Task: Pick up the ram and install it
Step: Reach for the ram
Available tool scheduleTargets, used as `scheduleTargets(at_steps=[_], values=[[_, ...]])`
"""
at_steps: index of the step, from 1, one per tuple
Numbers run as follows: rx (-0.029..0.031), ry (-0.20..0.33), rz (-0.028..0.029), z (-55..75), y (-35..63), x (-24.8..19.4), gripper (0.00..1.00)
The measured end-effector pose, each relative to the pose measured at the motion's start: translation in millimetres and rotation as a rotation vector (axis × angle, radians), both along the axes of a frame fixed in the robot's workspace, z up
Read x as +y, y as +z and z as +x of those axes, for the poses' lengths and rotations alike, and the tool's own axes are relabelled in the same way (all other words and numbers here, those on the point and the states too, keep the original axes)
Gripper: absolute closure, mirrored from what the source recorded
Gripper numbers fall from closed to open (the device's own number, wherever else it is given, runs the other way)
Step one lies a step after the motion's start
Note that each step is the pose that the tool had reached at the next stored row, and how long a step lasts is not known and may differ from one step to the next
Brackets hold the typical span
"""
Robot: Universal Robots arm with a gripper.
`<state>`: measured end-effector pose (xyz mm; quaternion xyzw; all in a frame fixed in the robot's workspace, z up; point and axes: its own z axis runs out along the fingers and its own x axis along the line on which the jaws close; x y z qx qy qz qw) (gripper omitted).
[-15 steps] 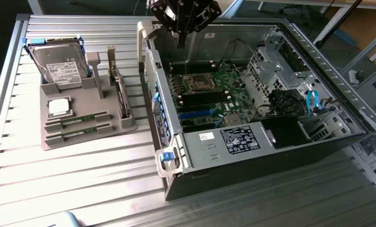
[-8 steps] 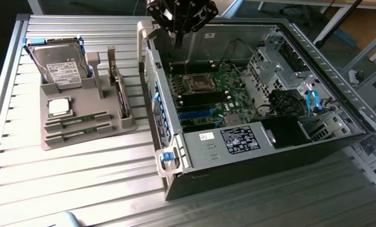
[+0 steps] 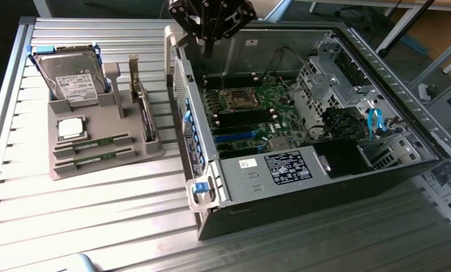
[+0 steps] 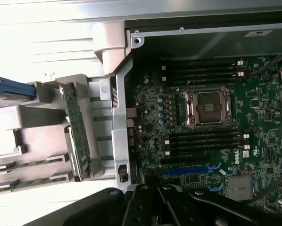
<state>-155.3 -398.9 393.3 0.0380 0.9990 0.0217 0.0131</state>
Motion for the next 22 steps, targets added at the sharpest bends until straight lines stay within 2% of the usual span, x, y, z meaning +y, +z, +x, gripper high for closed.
scheduleTargets(at_steps=[22], values=[[0.0,-0.001,0.0,-23.7,0.0,0.0,0.89]])
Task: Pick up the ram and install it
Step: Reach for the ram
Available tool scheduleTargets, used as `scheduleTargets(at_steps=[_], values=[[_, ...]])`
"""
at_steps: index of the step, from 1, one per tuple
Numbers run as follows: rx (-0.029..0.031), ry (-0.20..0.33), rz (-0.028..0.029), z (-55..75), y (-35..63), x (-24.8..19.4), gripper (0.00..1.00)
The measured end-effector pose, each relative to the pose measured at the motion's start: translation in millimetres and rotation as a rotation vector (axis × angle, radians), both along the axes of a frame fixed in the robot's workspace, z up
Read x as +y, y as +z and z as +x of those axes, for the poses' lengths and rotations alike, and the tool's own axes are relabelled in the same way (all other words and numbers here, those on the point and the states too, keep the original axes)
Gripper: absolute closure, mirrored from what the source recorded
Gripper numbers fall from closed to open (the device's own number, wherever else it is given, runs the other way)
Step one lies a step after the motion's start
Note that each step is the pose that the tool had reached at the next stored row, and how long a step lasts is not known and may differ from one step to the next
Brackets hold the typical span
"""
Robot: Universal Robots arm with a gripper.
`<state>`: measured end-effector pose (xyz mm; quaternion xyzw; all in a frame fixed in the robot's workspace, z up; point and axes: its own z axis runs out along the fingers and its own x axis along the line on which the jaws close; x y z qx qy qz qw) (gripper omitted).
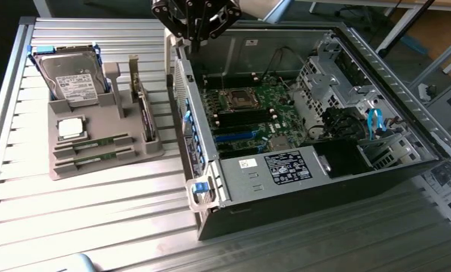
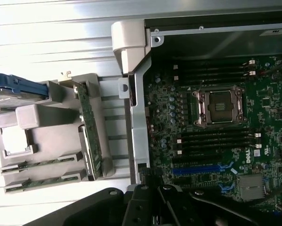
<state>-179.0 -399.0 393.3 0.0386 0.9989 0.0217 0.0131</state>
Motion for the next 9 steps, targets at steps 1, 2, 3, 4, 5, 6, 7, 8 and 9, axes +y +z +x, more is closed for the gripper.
scheduleTargets(at_steps=[1,2,3,4,5,6,7,8,9], values=[[0.0,0.0,0.0,-1.7,0.0,0.0,0.89],[0.0,0.0,0.0,-4.8,0.0,0.0,0.89],[0.0,0.0,0.0,-6.2,0.0,0.0,0.89],[0.0,0.0,-0.0001,-7.4,0.0,0.0,0.89],[0.0,0.0,0.0,-8.8,0.0,0.0,0.89],[0.0,0.0,0.0,-9.9,-0.1,0.0,0.89],[-0.0001,0.0,0.0001,-11.8,-0.1,0.0,0.89],[0.0,0.0,0.0,-14.1,-0.1,0.0,0.89],[-0.0001,0.0,0.0001,-16.7,-0.1,0.0,0.89]])
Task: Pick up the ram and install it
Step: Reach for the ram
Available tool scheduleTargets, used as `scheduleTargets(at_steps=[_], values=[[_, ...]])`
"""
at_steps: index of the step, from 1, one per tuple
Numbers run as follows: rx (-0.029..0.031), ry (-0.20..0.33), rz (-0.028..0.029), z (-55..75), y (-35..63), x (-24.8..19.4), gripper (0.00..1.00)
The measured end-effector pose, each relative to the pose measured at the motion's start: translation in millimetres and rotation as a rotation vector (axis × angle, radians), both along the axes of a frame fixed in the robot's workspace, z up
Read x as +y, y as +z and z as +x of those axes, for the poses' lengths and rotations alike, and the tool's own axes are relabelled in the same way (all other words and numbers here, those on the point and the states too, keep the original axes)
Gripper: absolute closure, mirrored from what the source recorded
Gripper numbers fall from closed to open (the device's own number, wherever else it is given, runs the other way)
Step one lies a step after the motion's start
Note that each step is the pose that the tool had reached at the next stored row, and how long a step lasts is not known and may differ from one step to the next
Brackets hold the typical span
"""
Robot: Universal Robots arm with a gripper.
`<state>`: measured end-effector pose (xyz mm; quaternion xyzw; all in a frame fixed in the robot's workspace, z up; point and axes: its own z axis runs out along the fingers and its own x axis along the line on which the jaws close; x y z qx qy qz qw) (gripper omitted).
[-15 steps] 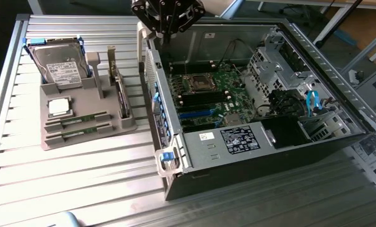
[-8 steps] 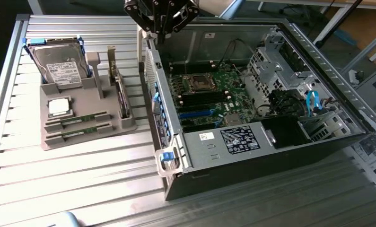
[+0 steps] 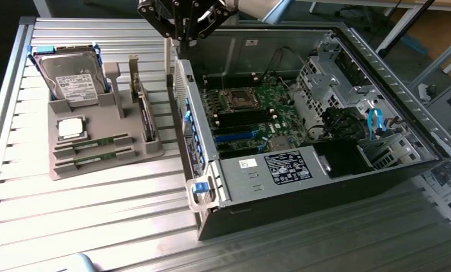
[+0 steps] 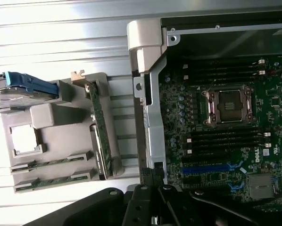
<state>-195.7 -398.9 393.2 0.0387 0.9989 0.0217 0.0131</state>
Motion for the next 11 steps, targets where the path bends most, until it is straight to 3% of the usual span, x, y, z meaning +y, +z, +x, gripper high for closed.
scheduleTargets(at_steps=[11], values=[[0.0,0.0,0.0,-17.9,-0.2,0.0,0.89]])
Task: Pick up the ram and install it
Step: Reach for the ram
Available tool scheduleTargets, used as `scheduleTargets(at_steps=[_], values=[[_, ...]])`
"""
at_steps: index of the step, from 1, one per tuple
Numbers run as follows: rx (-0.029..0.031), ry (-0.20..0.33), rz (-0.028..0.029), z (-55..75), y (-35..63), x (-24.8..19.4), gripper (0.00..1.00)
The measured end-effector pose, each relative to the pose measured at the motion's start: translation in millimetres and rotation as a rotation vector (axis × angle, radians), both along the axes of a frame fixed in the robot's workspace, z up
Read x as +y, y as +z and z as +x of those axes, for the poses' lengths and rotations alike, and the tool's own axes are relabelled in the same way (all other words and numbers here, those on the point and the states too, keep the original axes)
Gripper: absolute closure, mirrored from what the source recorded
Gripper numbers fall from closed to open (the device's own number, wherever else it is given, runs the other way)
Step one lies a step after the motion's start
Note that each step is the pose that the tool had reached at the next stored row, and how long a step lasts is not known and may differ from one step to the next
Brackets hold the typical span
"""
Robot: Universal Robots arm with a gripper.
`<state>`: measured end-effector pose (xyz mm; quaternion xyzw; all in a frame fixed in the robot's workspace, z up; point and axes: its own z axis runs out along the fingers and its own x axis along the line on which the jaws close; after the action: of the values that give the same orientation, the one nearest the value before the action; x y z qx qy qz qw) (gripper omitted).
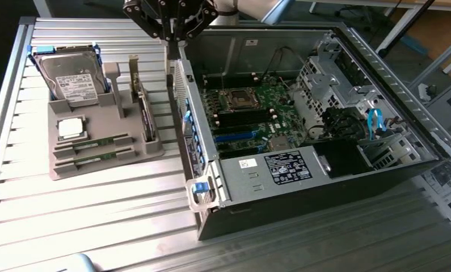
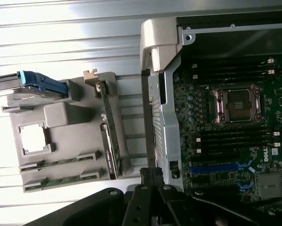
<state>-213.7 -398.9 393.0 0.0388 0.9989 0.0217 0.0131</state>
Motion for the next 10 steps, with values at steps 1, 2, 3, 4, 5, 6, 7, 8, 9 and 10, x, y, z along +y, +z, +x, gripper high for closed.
scheduleTargets(at_steps=[1,2,3,4,5,6,7,8,9,10], values=[[0.0,0.0,-0.0001,-1.8,0.0,0.0,0.89],[0.0,0.0,0.0,-3.4,0.0,0.0,0.89],[0.0,0.0,0.0,-5.0,0.0,0.0,0.89],[0.0,0.0,0.0,-6.7,-0.1,0.0,0.89],[0.0,0.0,0.0,-8.9,-0.1,0.0,0.89],[0.0,0.0,0.0,-10.6,-0.1,0.0,0.89],[0.0,0.0,0.0,-12.3,-0.1,0.0,0.89],[0.0,0.0,0.0,-14.0,-0.1,0.0,0.89],[0.0,0.0,0.0,-15.8,-0.1,0.0,0.89],[0.0001,0.0,-0.0001,-17.4,-0.1,0.0,0.89]])
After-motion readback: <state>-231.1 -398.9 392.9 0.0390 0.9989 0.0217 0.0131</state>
